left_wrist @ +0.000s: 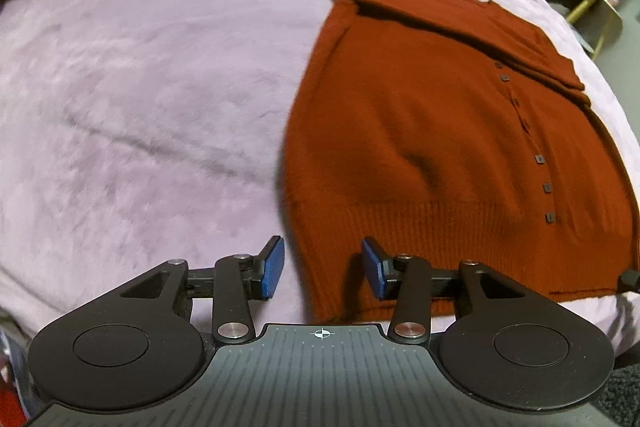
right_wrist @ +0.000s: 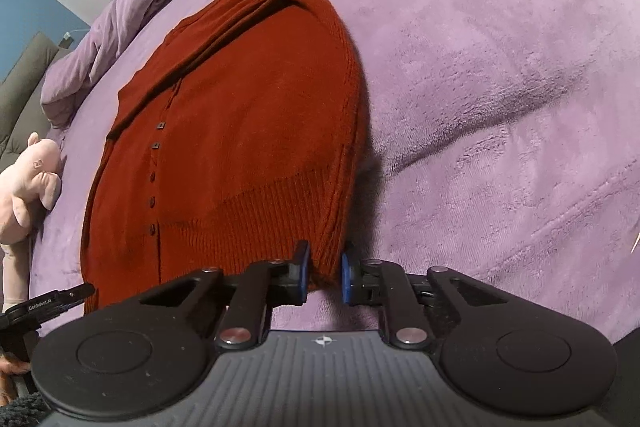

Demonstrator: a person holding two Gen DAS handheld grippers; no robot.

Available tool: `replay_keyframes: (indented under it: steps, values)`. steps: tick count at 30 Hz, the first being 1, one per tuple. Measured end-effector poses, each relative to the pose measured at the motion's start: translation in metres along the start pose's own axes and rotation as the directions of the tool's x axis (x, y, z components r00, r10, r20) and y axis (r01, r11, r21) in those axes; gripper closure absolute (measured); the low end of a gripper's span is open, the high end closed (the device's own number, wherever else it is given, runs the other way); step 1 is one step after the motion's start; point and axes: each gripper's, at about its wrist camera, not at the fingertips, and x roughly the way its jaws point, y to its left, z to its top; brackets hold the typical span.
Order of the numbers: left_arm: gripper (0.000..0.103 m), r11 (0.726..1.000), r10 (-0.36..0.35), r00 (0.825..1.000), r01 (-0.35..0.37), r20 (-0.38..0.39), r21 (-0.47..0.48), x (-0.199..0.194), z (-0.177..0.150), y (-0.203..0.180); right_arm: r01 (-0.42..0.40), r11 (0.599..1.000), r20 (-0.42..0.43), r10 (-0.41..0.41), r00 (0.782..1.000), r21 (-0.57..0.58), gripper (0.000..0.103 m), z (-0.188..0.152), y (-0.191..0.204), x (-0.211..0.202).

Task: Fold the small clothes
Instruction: 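Grasp the ribbed hem with both grippers and fold it toward the collar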

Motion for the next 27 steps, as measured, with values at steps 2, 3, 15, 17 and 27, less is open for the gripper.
replay_keyframes:
  steps: [2,3,15,17,27]
  values:
    - [0.056,1.0,0.017,1.0,-0.017,0.001,-0.012,-0.003,-0.002,0.005,-0.005,1.0,0.002,0.005,1.0,-0.001,0.089,0.001,0.001,-0.001]
    - [0.056,0.999,0.009,1.0,-0.009,0.001,-0.034,-0.005,-0.004,0.009,-0.007,1.0,0.004,0.007,1.0,-0.004,0.089,0.001,0.001,-0.002]
    - [0.088,0.985,-0.148,0.986,0.142,-0.071,-0.095,0.011,-0.001,0.011,-0.041,0.998,-0.006,0.042,0.999,0.053,0.084,0.003,-0.006,0.006]
    - [0.092,0.985,-0.158,0.984,0.152,-0.077,-0.082,0.015,0.0,0.008,-0.053,0.997,-0.004,0.053,0.999,0.053,0.085,0.003,-0.005,0.006]
    - [0.096,0.966,-0.244,0.966,0.25,0.089,-0.063,-0.019,0.034,-0.005,-0.263,0.946,0.095,0.249,0.964,0.191,0.098,0.027,-0.013,-0.009]
